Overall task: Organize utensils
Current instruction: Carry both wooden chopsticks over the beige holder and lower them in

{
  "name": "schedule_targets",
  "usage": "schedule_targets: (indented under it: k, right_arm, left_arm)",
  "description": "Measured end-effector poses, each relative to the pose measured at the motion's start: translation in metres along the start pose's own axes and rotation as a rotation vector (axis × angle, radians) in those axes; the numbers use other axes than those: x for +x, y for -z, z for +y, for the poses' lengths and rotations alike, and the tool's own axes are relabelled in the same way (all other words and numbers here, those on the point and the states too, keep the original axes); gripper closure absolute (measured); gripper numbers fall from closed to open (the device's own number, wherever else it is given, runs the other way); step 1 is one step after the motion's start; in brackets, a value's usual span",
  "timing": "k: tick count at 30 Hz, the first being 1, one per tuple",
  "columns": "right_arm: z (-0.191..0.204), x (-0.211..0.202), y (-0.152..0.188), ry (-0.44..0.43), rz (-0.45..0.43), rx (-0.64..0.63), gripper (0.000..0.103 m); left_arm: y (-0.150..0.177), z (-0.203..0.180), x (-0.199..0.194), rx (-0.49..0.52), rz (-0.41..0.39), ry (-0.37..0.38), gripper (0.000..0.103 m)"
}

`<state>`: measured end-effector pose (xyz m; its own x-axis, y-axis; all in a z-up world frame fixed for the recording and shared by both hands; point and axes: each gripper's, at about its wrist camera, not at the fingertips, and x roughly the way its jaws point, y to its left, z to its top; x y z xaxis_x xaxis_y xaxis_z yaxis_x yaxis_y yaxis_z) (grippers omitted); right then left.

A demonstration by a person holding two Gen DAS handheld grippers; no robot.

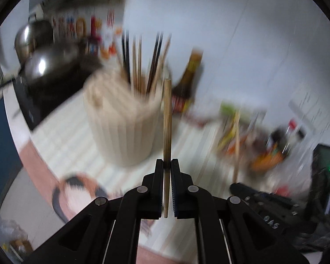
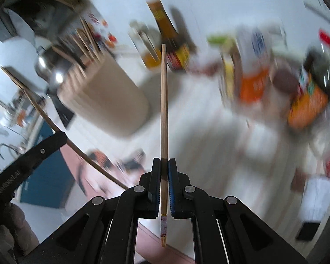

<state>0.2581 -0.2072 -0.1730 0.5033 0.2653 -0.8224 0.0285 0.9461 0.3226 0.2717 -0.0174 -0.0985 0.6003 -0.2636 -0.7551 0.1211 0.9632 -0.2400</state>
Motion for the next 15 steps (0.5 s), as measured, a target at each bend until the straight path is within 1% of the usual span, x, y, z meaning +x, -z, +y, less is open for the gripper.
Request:
schedule_targets:
  k: [3,4,6,7,11,13,15]
  right_arm:
    - [0.019,-0.020,-0.048,-0.043,-0.091,-0.016,0.097]
    - [0.025,-0.021,-0.058,-0.049,-0.109,-0.019,0.097]
    - [0.039,-0.029,-0.092,-0.069,-0.164,-0.033,0.097]
    - [0.044,-0.032,-0.100,-0.073,-0.179,-0.036,0.097]
    - [0.070,-0.036,-0.147,-0.102,-0.249,-0.055,0.097]
    - [0.080,-0.029,-0.163,-0.114,-0.269,-0.068,0.097]
    - [0.091,-0.020,-0.177,-0.131,-0.285,-0.076,0.097]
  left_arm:
    - [-0.042,-0.002,-0.027,0.005,-0.096,0.018,0.099]
    - [-0.059,-0.004,-0.037,0.008,-0.133,0.019,0.099]
    - [-0.081,-0.004,-0.048,0.014,-0.172,0.019,0.099]
    - [-0.096,-0.003,-0.055,0.012,-0.198,0.016,0.099]
    - [-0.134,0.005,-0.066,0.021,-0.250,-0.007,0.099]
    - [-0.151,0.009,-0.064,0.024,-0.258,-0.027,0.099]
    - [-0.160,0.014,-0.057,0.026,-0.249,-0.044,0.099]
